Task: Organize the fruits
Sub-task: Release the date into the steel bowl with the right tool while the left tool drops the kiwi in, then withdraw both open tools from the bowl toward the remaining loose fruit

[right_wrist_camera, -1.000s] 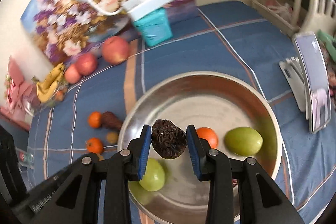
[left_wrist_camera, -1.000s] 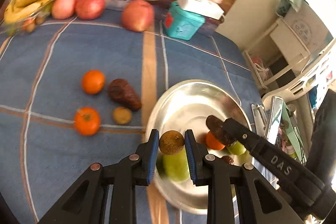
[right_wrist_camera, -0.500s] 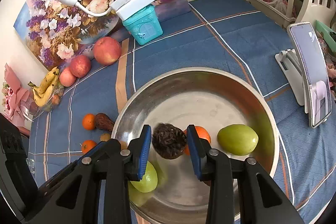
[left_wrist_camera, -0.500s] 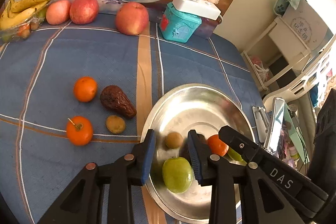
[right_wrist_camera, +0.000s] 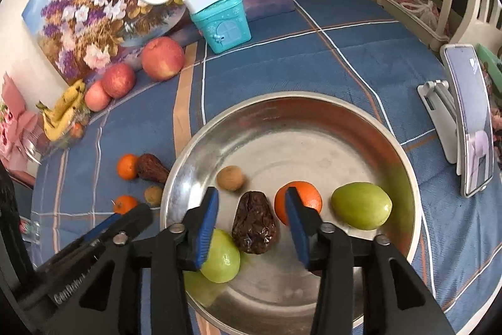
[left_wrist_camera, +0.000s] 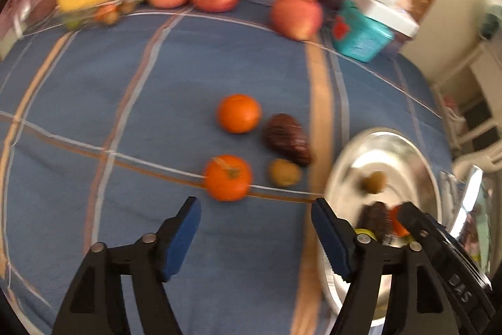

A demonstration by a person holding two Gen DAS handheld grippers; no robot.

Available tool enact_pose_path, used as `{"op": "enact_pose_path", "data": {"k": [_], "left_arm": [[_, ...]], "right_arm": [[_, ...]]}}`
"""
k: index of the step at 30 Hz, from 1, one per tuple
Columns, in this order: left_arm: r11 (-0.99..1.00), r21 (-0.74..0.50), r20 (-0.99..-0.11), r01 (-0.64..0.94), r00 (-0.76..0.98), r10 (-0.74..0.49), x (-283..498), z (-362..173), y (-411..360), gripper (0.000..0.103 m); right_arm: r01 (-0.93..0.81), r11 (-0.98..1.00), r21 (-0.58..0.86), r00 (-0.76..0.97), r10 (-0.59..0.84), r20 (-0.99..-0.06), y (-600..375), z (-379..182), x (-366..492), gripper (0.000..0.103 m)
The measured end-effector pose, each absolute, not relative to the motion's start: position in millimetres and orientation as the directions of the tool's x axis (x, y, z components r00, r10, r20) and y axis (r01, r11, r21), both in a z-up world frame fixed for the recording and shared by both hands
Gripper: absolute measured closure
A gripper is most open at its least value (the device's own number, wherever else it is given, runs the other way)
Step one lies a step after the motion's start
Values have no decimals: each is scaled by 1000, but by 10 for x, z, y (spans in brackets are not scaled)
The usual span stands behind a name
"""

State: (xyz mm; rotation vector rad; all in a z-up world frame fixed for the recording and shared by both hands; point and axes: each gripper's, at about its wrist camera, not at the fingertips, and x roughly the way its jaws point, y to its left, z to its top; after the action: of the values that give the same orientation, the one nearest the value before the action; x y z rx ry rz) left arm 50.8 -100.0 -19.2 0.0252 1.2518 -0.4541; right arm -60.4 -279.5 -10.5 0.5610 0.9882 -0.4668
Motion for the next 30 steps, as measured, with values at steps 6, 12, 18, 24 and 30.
{"op": "enact_pose_path", "data": {"k": [6,12,18,24,30], "left_arm": [[948,-195,-924,250,277,-263,625,-229,-715,9],[962,-153,-920,228,323,-223,648,-197,-630,0],[969,-89,-918,229,358,-169,672,-200,-637,0],[974,-69,-918,218,367,-147,776,-206,-581,0],[980,-67,-907,188,398,-139,967,-185,-553,0]], "right_arm": [[584,795,164,444,-145,-884,-2707,-122,-547,34],[572,810,129,422,-156,-893,-2648,-169,-496,22],[562,819,111,421,-168,-891,-2599,-181,-472,18],[561,820,111,433,-177,-884,-2545,-188,-486,1],[546,834,83,420,-187,-888,-2516,-171,-412,1]]}}
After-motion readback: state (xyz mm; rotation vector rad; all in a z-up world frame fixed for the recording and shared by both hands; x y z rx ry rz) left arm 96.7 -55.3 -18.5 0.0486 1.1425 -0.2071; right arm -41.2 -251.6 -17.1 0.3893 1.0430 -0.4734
